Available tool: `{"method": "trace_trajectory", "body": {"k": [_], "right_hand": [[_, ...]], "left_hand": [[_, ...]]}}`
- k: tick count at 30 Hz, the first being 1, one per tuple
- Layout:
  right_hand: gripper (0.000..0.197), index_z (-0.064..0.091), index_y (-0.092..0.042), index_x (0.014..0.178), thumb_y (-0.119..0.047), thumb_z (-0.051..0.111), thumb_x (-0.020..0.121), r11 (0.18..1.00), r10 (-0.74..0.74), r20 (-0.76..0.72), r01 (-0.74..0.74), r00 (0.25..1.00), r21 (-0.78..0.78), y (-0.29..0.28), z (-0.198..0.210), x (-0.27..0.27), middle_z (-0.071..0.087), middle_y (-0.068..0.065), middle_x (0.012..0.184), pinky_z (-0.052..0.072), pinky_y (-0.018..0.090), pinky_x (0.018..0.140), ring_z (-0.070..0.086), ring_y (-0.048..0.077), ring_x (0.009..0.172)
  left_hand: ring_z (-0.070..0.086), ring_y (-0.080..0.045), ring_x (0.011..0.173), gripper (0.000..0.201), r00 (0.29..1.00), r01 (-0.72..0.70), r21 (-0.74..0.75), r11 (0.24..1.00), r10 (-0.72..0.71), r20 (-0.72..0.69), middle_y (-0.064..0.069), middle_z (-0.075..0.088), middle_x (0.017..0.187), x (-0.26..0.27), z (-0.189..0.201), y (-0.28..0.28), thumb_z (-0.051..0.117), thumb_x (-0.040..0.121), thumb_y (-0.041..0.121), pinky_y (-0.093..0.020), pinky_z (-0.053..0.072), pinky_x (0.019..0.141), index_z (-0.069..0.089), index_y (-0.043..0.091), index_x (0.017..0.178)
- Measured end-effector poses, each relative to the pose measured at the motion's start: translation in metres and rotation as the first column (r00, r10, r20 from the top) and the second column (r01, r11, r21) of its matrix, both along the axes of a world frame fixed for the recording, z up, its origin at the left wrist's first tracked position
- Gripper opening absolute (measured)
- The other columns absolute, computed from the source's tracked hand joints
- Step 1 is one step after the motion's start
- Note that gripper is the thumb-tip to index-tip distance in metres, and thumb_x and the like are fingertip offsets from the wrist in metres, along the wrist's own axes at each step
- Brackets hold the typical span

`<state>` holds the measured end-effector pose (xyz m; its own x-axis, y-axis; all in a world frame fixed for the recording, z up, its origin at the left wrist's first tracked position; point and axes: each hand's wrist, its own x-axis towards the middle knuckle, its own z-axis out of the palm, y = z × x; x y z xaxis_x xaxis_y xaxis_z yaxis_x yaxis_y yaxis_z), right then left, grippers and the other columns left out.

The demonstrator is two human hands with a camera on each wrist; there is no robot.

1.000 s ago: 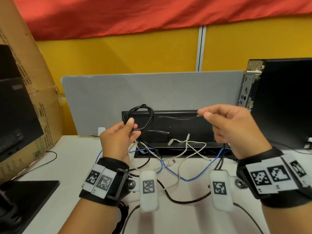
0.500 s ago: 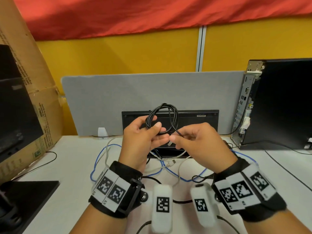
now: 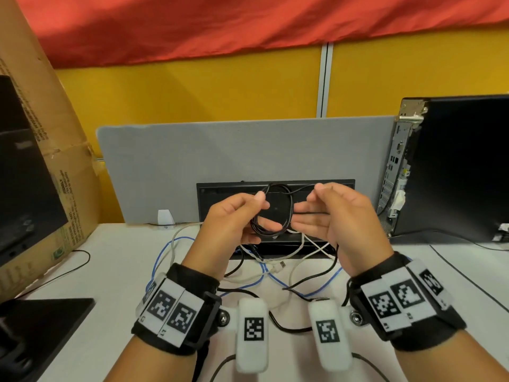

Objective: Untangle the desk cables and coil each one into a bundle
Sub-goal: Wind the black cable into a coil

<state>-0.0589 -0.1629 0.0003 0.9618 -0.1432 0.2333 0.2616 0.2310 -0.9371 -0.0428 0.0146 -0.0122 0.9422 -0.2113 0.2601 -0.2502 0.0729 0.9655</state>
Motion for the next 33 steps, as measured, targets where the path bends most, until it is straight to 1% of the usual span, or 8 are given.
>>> {"method": "trace_trajectory", "body": {"k": [8,13,16,19,21,23,28,33], "right_hand": [[0.031,0.070,-0.017,0.068,-0.015,0.053,0.094,0.978,-0.012,0.117,0.035,0.993,-0.203,-0.002,-0.003,0.001,0.068,0.012,0.074,0.061,0.040,0.068,0.070,0.028,0.075],[0.023,0.073,-0.014,0.077,-0.012,0.057,0.094,0.959,-0.002,0.167,0.050,0.986,-0.281,0.000,-0.008,0.001,0.070,0.008,0.072,0.060,0.034,0.066,0.073,0.025,0.074],[0.020,0.075,-0.019,0.081,-0.011,0.060,0.092,0.938,-0.028,0.217,0.101,0.976,-0.332,-0.002,-0.009,0.002,0.072,0.004,0.072,0.059,0.029,0.068,0.073,0.016,0.075],[0.016,0.077,-0.027,0.087,-0.014,0.068,0.087,0.785,-0.121,0.371,0.317,0.921,-0.531,-0.009,-0.011,0.006,0.062,-0.010,0.064,0.046,0.010,0.066,0.060,-0.006,0.068],[0.013,0.078,-0.027,0.089,-0.016,0.072,0.084,0.650,-0.165,0.429,0.425,0.888,-0.630,-0.010,-0.014,0.009,0.053,-0.016,0.060,0.037,0.007,0.063,0.053,-0.008,0.064],[0.011,0.079,-0.024,0.087,-0.016,0.072,0.083,0.620,-0.198,0.419,0.445,0.886,-0.646,-0.010,-0.017,0.011,0.058,-0.019,0.061,0.039,0.004,0.059,0.055,-0.011,0.061],[0.016,0.076,-0.019,0.079,-0.010,0.066,0.086,0.807,-0.119,0.250,0.241,0.961,-0.540,-0.005,-0.020,0.012,0.070,0.000,0.058,0.053,0.020,0.050,0.066,0.011,0.049],[0.030,0.078,-0.016,0.079,-0.002,0.055,0.091,0.915,-0.017,0.247,0.115,0.969,-0.386,-0.001,-0.013,0.006,0.075,0.005,0.071,0.059,0.031,0.061,0.072,0.018,0.064]], "left_hand": [[0.073,-0.021,0.076,0.016,0.992,0.092,0.094,0.991,-0.083,-0.100,-0.017,0.075,0.085,0.003,-0.001,0.006,0.051,0.095,0.003,-0.027,0.054,0.058,0.063,0.011,0.103],[0.072,-0.024,0.066,0.016,0.972,0.183,0.080,0.980,-0.168,-0.165,-0.023,0.073,0.083,-0.002,0.003,0.004,0.052,0.098,0.021,-0.031,0.057,0.058,0.064,0.011,0.102],[0.072,-0.026,0.065,0.017,0.976,0.146,0.002,0.989,-0.143,-0.164,-0.024,0.073,0.084,-0.001,0.001,0.001,0.050,0.099,0.017,-0.032,0.059,0.060,0.063,0.007,0.102],[0.072,-0.028,0.067,0.017,0.982,0.094,-0.128,0.987,-0.113,-0.151,-0.023,0.073,0.086,0.000,0.000,0.000,0.049,0.100,0.014,-0.033,0.060,0.063,0.063,0.004,0.100],[0.073,-0.030,0.069,0.018,0.985,0.079,-0.183,0.980,-0.104,-0.135,-0.024,0.073,0.088,0.001,0.000,0.000,0.048,0.100,0.014,-0.033,0.061,0.064,0.063,0.003,0.101],[0.073,-0.031,0.070,0.018,0.988,0.071,-0.233,0.970,-0.101,-0.117,-0.025,0.072,0.088,0.001,0.000,-0.002,0.048,0.100,0.013,-0.034,0.060,0.062,0.062,0.002,0.103],[0.073,-0.032,0.072,0.019,0.992,0.071,-0.279,0.958,-0.097,-0.080,-0.025,0.072,0.088,0.000,-0.001,-0.004,0.049,0.099,0.014,-0.033,0.059,0.061,0.062,0.002,0.106],[0.073,-0.035,0.075,0.019,0.993,0.076,-0.276,0.958,-0.099,-0.070,-0.026,0.071,0.088,-0.001,-0.004,-0.010,0.051,0.098,0.012,-0.036,0.060,0.065,0.064,0.000,0.107]]}}
